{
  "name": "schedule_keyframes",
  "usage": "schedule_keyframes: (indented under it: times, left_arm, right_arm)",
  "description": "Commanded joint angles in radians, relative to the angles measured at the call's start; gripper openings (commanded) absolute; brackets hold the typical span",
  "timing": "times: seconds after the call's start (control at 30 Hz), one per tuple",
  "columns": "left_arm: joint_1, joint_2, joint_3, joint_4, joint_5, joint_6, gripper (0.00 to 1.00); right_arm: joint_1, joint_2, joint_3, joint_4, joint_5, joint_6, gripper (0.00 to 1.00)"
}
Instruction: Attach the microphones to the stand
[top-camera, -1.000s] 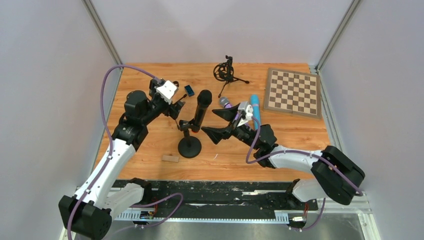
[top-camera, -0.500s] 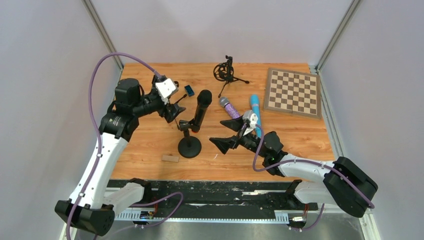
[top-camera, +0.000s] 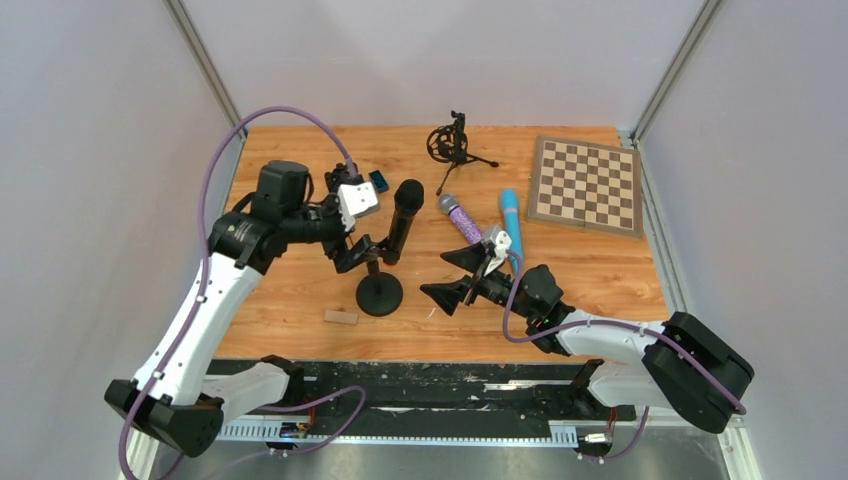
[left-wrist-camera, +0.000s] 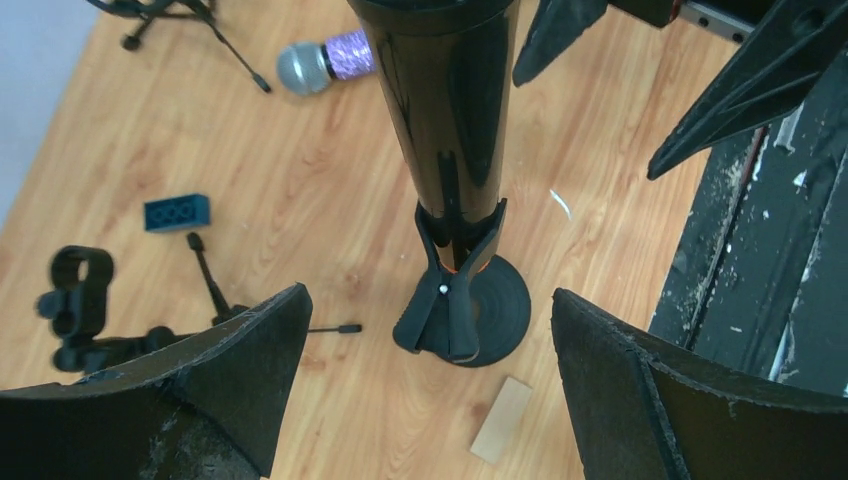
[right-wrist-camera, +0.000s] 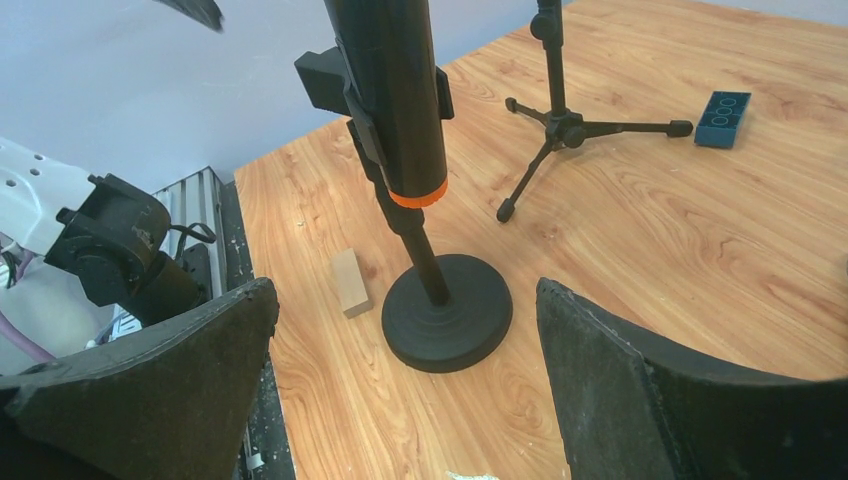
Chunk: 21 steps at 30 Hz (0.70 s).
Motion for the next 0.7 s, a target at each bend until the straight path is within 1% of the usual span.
schedule_keyframes:
  times: [0.0, 0.13, 0.23, 0.43, 0.67]
  left_arm:
    - [-0.039, 0.052, -0.011, -0.004, -0.071, 0.016, 0.97]
    - [-0.054, 0.069, -0.03, 0.037, -0.096, 0.028, 0.98]
    - [-0.058, 0.085, -0.036, 0.039, -0.105, 0.046, 0.97]
    - [-0.058, 0.11, -0.069, 0.037, -0.089, 0.07, 0.93]
    - [-0.058, 0.107, -0.118, 0.058, -0.063, 0.08, 0.86]
  right_arm:
    - [-0.002, -0.007, -0.01, 0.009, -0.018, 0.012, 1.0]
    - [-0.003, -0.01, -0.023, 0.007, -0.015, 0.023, 1.0]
    - [-0.003, -0.006, -0.029, 0.009, -0.015, 0.029, 1.0]
    - [-0.003, 0.011, -0.03, 0.009, -0.013, 0.032, 1.0]
    - [-0.003, 0.026, -0.027, 0.01, -0.01, 0.039, 1.0]
